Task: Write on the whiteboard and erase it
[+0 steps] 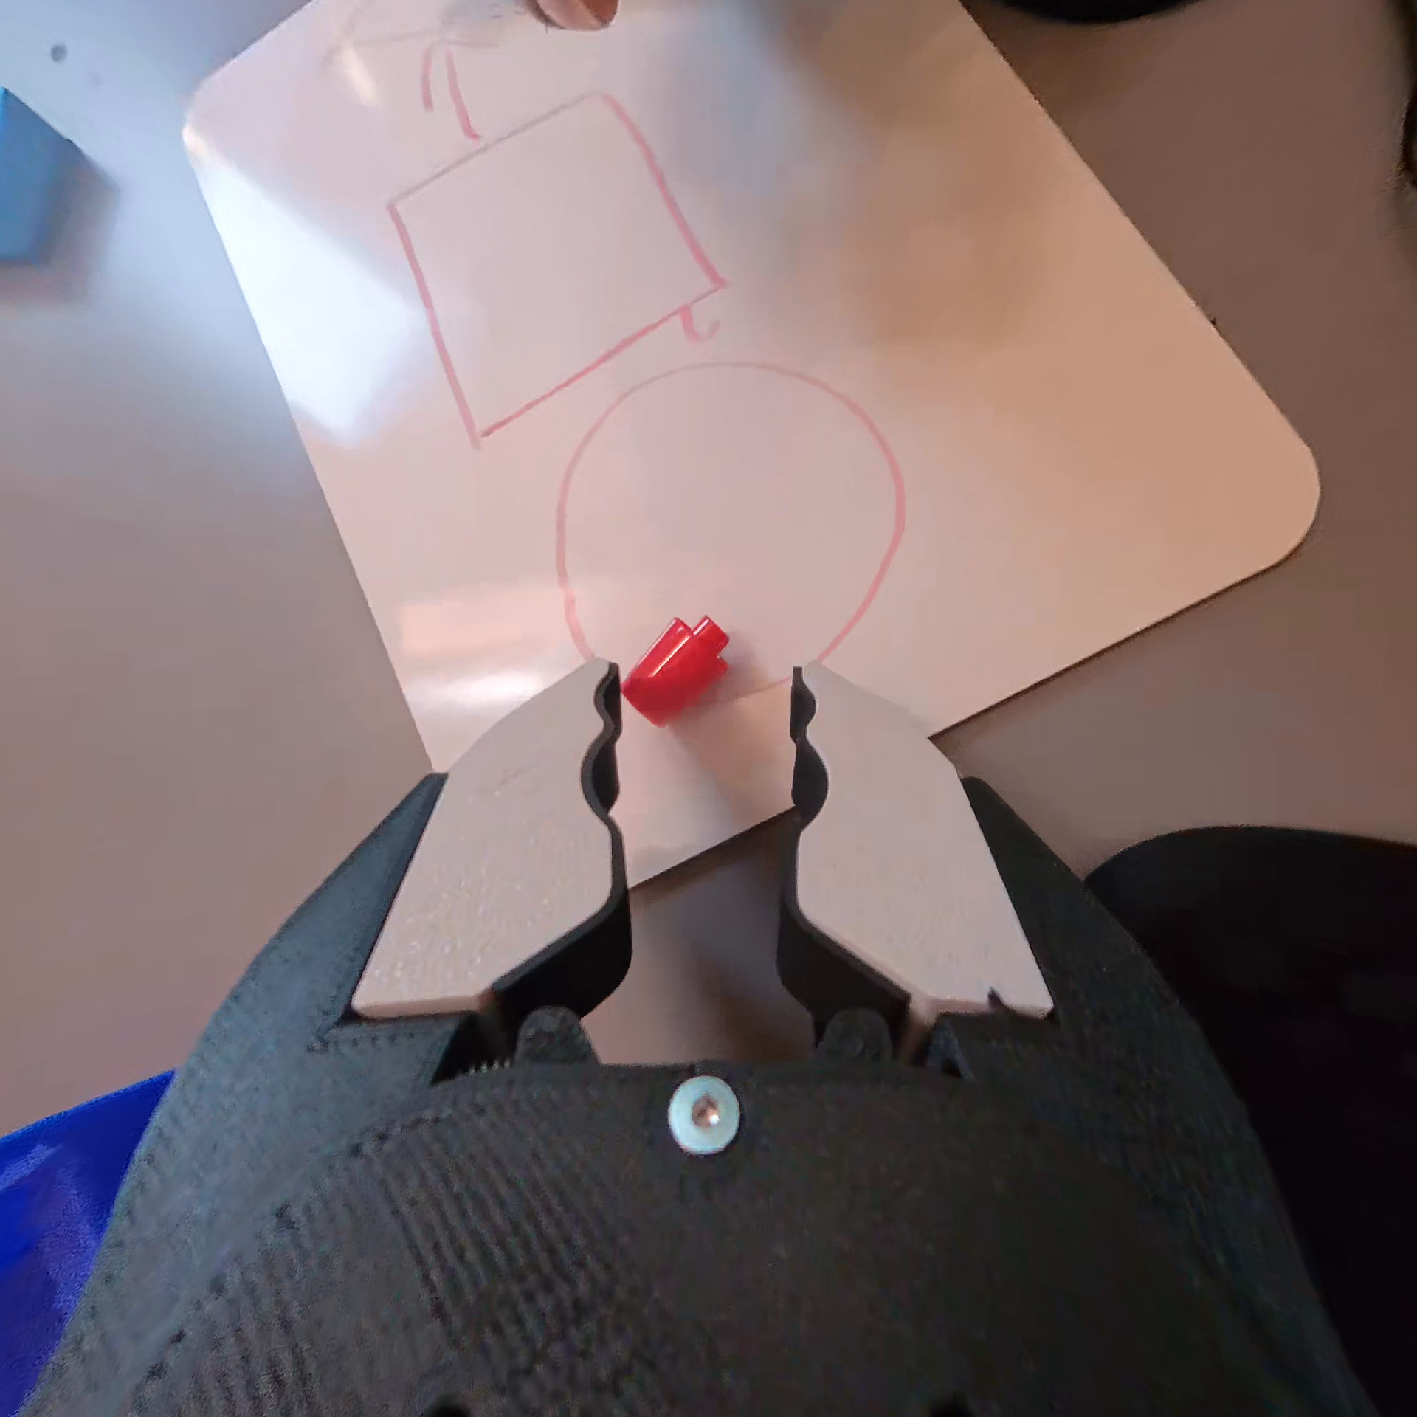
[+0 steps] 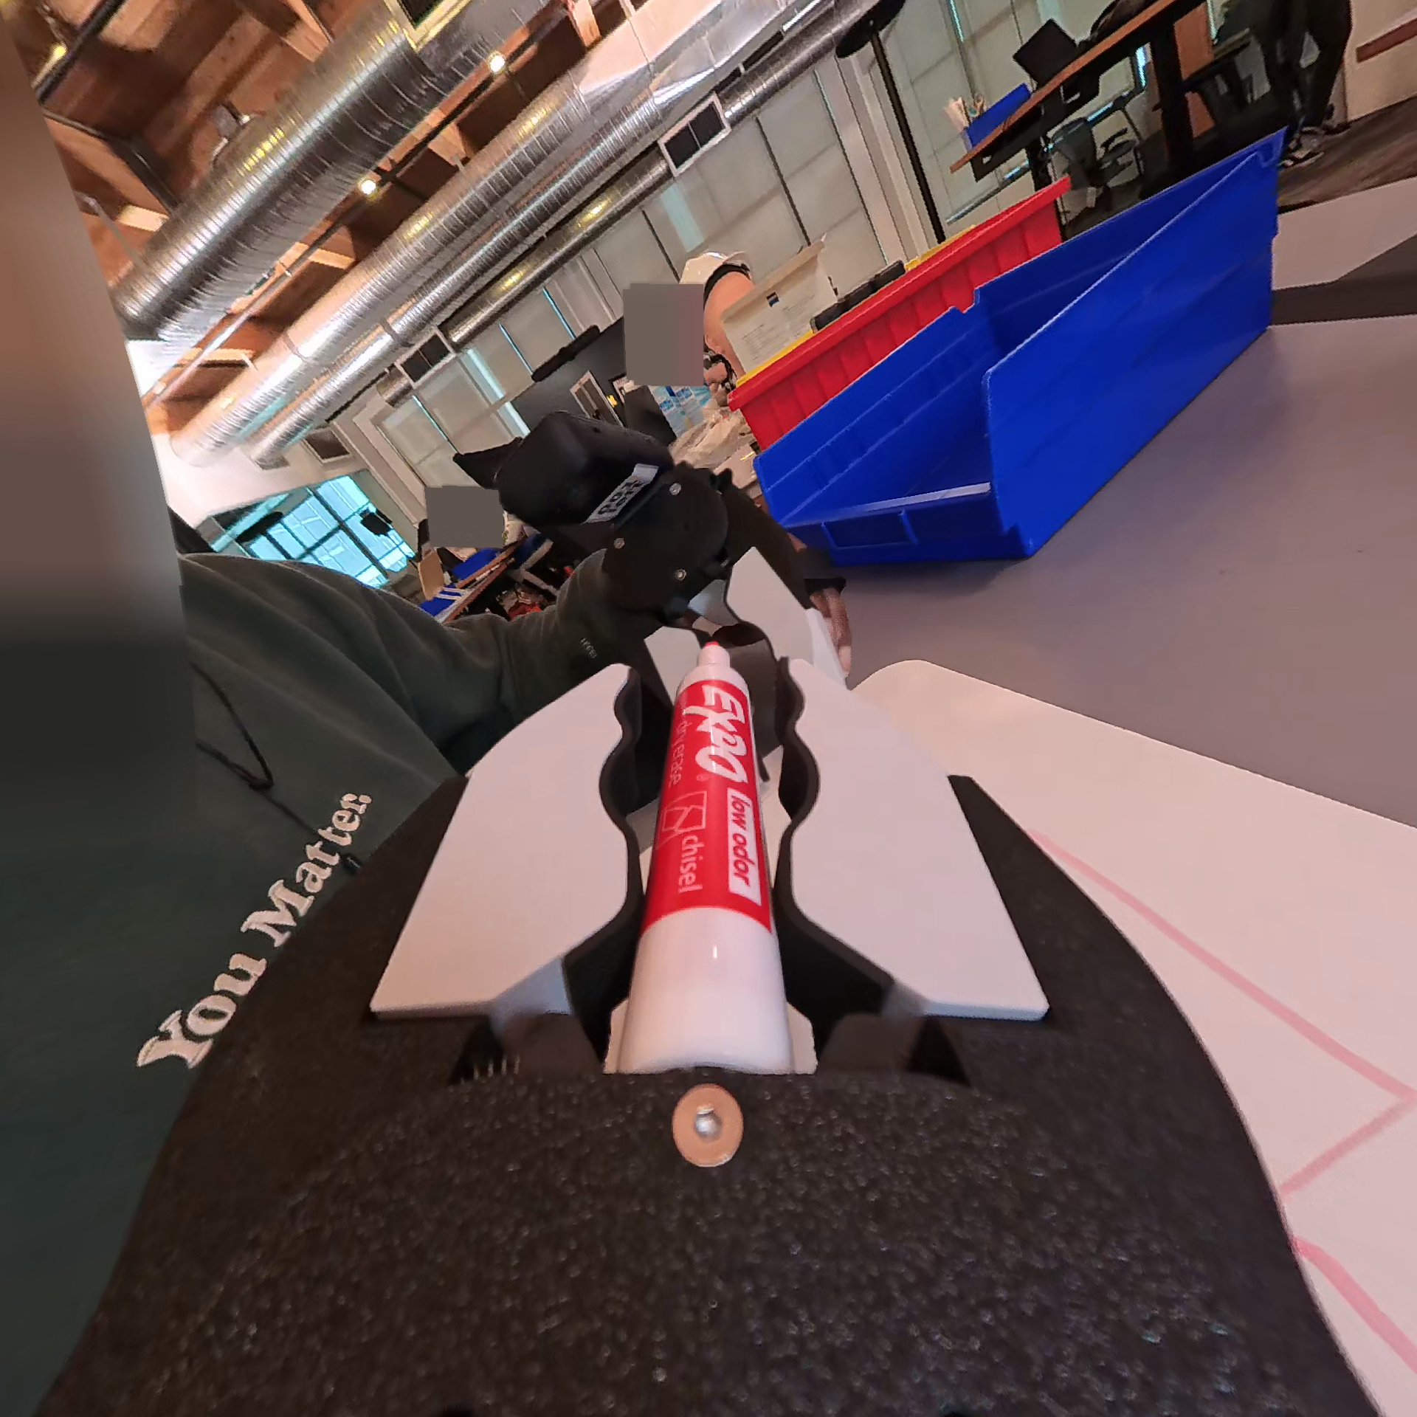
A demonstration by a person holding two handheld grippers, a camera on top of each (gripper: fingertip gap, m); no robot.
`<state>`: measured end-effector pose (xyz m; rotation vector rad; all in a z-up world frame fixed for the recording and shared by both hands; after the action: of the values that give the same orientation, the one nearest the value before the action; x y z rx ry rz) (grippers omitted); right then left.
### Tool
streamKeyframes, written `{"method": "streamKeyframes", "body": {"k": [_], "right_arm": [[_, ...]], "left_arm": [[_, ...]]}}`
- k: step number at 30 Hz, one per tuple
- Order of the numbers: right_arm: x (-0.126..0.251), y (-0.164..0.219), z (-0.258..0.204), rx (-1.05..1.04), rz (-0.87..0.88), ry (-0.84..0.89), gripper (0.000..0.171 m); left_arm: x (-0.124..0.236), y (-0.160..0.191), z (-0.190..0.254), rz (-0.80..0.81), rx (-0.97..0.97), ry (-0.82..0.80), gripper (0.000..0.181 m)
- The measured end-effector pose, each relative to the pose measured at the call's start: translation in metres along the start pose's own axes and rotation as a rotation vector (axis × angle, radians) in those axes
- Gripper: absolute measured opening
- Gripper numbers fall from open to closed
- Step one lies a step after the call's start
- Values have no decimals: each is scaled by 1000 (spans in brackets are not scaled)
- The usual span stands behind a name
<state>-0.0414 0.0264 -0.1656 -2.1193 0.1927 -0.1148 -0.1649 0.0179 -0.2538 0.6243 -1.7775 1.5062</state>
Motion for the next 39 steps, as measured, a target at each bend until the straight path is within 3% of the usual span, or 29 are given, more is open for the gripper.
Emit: {"method": "streamKeyframes", "body": {"k": [6, 12, 17, 33, 36, 39], "right_arm": [[0, 1, 1, -5, -4, 0, 34], [1, 1, 2, -11, -2, -2, 34], [-2, 7, 2, 22, -37, 12, 34], [14, -10, 4, 57, 26, 52, 34], [21, -14, 4, 64, 45, 62, 34], [27, -17, 5, 71, 58, 72, 35]], "left_arm": [[-2, 4, 6, -70, -3, 139, 33], [17, 8, 27, -30, 113, 292, 26], [11, -5, 3, 55, -20, 127, 32], [-53, -54, 21, -80, -360, 522, 43], [-55, -57, 19, -97, -361, 550, 25], [-54, -56, 21, -71, -335, 549, 21]]}}
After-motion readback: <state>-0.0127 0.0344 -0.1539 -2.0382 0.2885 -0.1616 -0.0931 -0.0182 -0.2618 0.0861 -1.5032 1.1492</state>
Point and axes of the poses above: each gripper's, where its closed fingertips meet, x back along the fingers, y out of its underside, z = x × y across the jaws, the point moved 2 cm from there along x, back along the fingers, and after that the axes turned 8 degrees about y, right-handed, at the moved point
